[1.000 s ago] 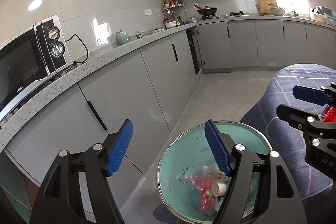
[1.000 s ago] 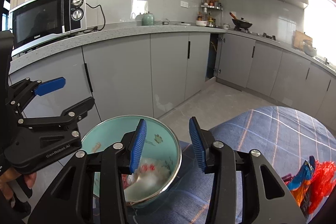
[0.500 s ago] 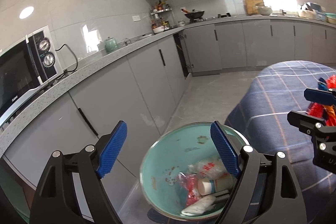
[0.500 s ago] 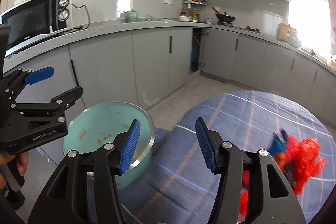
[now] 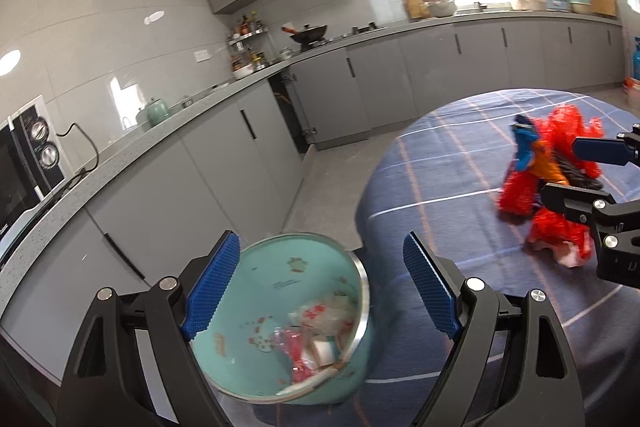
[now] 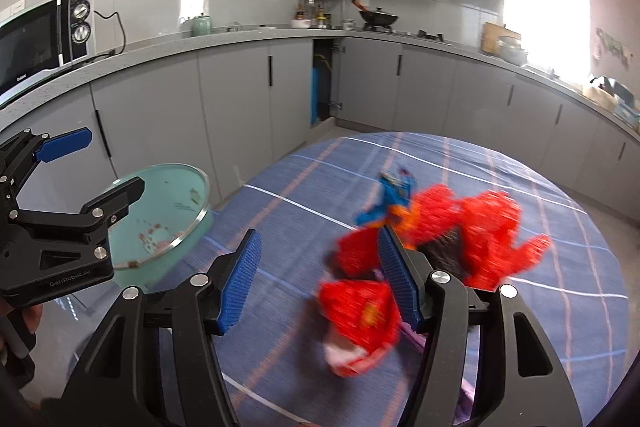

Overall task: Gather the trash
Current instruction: 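Move both tools back over the trash pile on the table, then grasp the purple wrapper with the right tool while the left tool grasps the orange wrapper, then carry the orange wrapper with the left tool and purple wrapper with the right tool over the bin, then open both tools to drop the orange and purple wrappers into the teal bin, then grasp the red mesh bag with the left tool while the right tool grasps the red plastic bag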

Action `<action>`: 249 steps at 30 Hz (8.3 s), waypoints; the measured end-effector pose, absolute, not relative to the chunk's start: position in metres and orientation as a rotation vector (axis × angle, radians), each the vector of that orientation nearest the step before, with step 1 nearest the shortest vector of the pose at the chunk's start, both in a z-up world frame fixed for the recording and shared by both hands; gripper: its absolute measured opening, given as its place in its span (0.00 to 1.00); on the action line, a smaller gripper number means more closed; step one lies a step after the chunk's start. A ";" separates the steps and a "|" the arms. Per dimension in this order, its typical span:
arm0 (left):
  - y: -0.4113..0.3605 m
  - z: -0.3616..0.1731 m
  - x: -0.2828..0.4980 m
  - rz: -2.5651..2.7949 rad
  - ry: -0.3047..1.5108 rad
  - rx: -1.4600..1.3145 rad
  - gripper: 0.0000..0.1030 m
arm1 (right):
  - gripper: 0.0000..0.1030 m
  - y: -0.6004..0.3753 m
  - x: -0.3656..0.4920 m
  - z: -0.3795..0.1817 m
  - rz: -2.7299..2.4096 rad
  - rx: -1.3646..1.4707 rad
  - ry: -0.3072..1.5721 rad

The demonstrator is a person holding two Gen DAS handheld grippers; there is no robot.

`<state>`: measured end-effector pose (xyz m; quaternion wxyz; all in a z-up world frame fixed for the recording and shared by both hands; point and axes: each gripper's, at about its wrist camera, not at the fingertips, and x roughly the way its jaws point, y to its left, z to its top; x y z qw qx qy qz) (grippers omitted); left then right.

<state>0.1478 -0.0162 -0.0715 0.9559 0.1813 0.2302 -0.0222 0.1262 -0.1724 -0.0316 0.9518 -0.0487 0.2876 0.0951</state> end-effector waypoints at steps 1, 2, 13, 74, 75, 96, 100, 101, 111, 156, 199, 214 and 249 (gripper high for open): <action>-0.022 -0.073 0.145 -0.053 0.466 0.372 0.81 | 0.60 -0.178 0.124 -0.032 0.184 -0.097 0.586; -0.028 -0.073 0.144 -0.062 0.465 0.376 0.81 | 0.60 -0.185 0.121 -0.033 0.171 -0.097 0.591; -0.081 -0.086 0.135 -0.176 0.469 0.407 0.84 | 0.61 -0.247 0.096 -0.054 0.060 -0.087 0.656; -0.169 -0.132 0.156 -0.492 0.717 0.447 0.22 | 0.06 -0.280 0.017 -0.066 0.097 -0.074 0.698; -0.167 -0.129 0.154 -0.491 0.713 0.443 0.21 | 0.06 -0.280 0.017 -0.067 0.097 -0.075 0.698; -0.122 -0.086 0.106 -0.389 0.580 0.462 0.20 | 0.06 -0.267 0.013 -0.054 0.100 -0.088 0.637; -0.113 -0.075 0.096 -0.390 0.561 0.435 0.20 | 0.06 -0.263 0.011 -0.046 0.110 -0.087 0.609; -0.109 -0.073 0.094 -0.389 0.559 0.426 0.20 | 0.06 -0.262 0.011 -0.043 0.112 -0.086 0.596; -0.097 -0.059 0.085 -0.324 0.505 0.431 0.20 | 0.06 -0.243 0.020 -0.032 0.148 -0.090 0.559; 0.047 -0.041 0.148 0.096 0.494 0.272 0.20 | 0.06 -0.113 0.145 -0.003 0.378 -0.108 0.485; 0.099 -0.046 0.168 0.209 0.553 0.233 0.20 | 0.06 -0.034 0.186 -0.019 0.509 -0.184 0.538; 0.098 -0.053 0.172 0.197 0.575 0.240 0.40 | 0.36 -0.022 0.190 -0.035 0.532 -0.212 0.573; 0.040 -0.065 0.166 0.049 0.563 0.241 0.71 | 0.56 -0.131 0.152 -0.024 0.316 -0.148 0.572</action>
